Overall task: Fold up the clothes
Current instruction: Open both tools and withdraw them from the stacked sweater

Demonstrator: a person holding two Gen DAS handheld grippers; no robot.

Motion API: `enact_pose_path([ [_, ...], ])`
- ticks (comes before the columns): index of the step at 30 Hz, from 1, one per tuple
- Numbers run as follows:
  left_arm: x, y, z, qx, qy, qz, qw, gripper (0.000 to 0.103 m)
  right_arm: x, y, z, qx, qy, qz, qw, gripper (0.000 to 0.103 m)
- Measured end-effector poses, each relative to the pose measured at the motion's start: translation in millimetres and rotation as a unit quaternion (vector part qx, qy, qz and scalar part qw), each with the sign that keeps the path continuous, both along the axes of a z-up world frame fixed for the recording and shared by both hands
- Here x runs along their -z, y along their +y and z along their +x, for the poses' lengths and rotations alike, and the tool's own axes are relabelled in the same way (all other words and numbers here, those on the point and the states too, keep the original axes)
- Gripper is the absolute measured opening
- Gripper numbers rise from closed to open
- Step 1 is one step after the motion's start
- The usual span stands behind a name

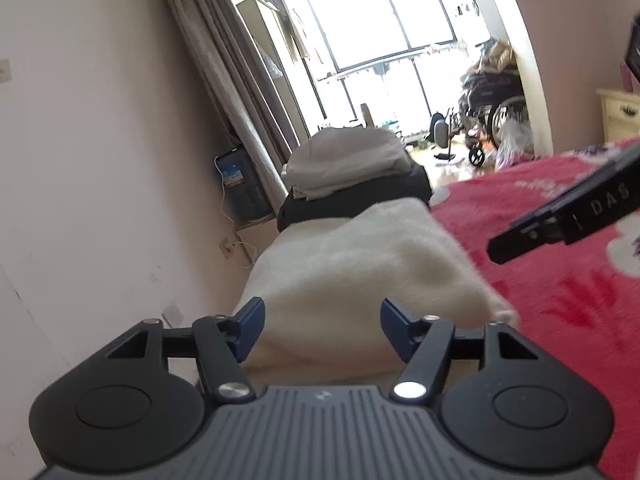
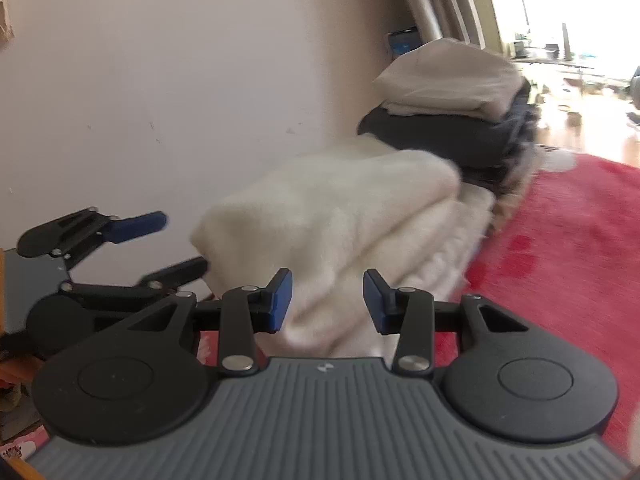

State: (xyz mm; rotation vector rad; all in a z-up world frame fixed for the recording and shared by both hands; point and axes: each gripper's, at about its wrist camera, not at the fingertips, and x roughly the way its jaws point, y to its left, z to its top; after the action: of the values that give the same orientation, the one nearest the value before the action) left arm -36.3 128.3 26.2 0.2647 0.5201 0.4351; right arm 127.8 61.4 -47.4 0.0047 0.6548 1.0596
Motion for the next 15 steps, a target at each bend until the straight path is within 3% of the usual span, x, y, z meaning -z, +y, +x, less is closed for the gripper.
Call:
enact_pose_path([
  [7,-55,-20,-28,0.011,-0.025,-0.084,0.9961,0.073,-33,-47,-35,0.09,0.047,-0.015,0.995,0.041],
  [10,-83,-33,-42,0.022,-0.036,-0.095,0.9946,0.08,-56,-62,-65,0.123,0.054,-0.044,0.99,0.041],
  [13,-114,-48,-60,0.031,-0.055,-0.095,0.9935,0.09,-80,-70,-100,0.143,0.038,-0.103,0.984,0.041],
  [15,-135,-57,-69,0.025,-0.065,-0.092,0.9933,0.093,-97,-74,-126,0.142,0.016,-0.117,0.983,0.042],
])
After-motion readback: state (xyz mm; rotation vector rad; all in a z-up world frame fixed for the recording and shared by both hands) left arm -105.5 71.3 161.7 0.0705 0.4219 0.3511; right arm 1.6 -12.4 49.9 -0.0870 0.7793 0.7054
